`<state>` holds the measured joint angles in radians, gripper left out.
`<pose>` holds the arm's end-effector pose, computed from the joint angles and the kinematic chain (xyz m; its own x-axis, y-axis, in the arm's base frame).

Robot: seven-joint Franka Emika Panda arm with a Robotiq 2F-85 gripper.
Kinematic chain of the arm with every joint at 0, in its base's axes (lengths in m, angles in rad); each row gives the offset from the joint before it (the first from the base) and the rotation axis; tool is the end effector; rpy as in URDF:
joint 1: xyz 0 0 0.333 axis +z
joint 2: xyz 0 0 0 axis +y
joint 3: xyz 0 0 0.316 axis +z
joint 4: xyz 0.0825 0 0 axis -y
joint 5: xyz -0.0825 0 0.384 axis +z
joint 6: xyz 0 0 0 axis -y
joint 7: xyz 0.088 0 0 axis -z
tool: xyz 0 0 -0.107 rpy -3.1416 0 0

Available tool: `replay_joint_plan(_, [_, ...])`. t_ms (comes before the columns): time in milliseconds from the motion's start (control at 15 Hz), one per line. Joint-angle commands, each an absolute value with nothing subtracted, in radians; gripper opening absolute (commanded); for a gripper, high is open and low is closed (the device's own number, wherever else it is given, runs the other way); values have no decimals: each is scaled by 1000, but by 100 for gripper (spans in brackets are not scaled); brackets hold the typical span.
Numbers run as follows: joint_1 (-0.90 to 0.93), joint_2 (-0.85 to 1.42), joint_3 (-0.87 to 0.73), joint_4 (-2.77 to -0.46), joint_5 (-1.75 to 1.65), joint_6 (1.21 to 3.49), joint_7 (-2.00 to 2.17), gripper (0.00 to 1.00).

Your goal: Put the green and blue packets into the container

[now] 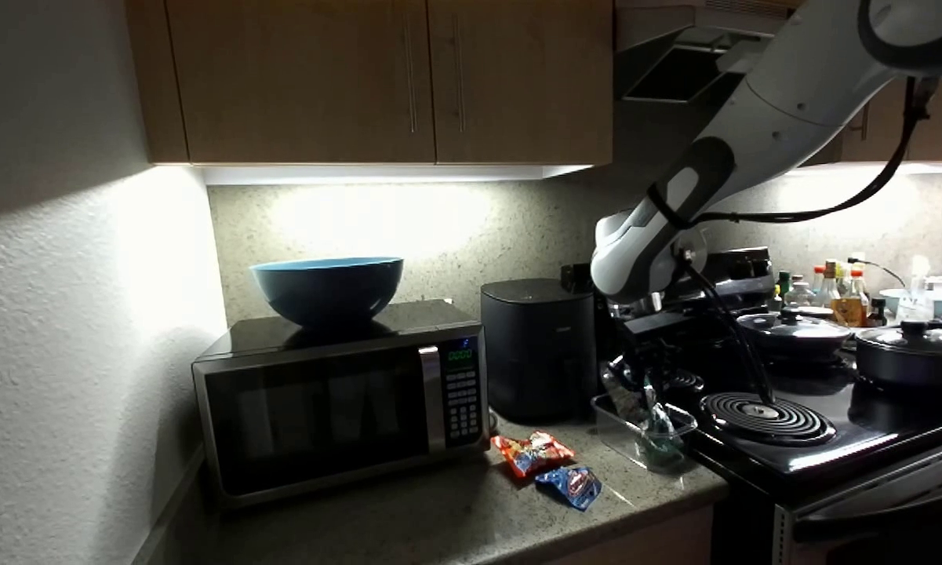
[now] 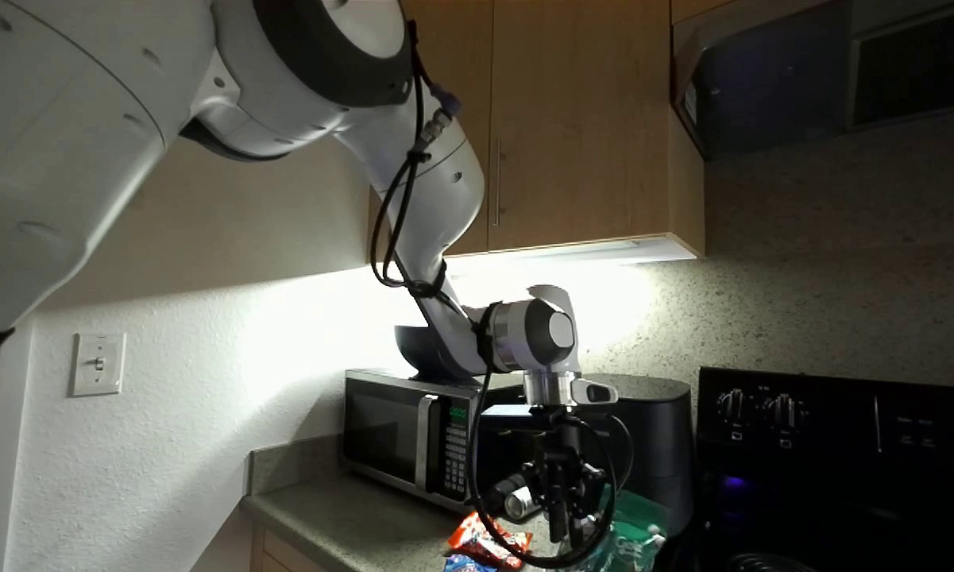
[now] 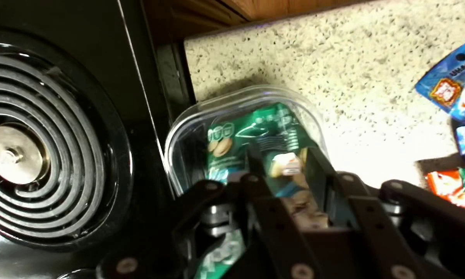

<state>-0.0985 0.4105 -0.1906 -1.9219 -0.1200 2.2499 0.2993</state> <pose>0.5910 -0.1739 0.2753 0.8773 -0.4789 -0.0330 -0.4661 -0.8663 0.1797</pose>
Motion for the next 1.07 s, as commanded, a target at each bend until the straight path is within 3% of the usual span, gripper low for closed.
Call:
replay_joint_plan(0, [-115, 456, -184, -1845, -100, 2192, 261, 66])
replay_joint_plan(267, [-114, 459, -185, -1820, -107, 2179, 259, 92])
replay_joint_plan(400, [-93, 431, -182, -1825, -128, 2167, 264, 100])
replay_joint_plan(1000, [-38, 414, -104, -1795, -128, 2083, 163, 100])
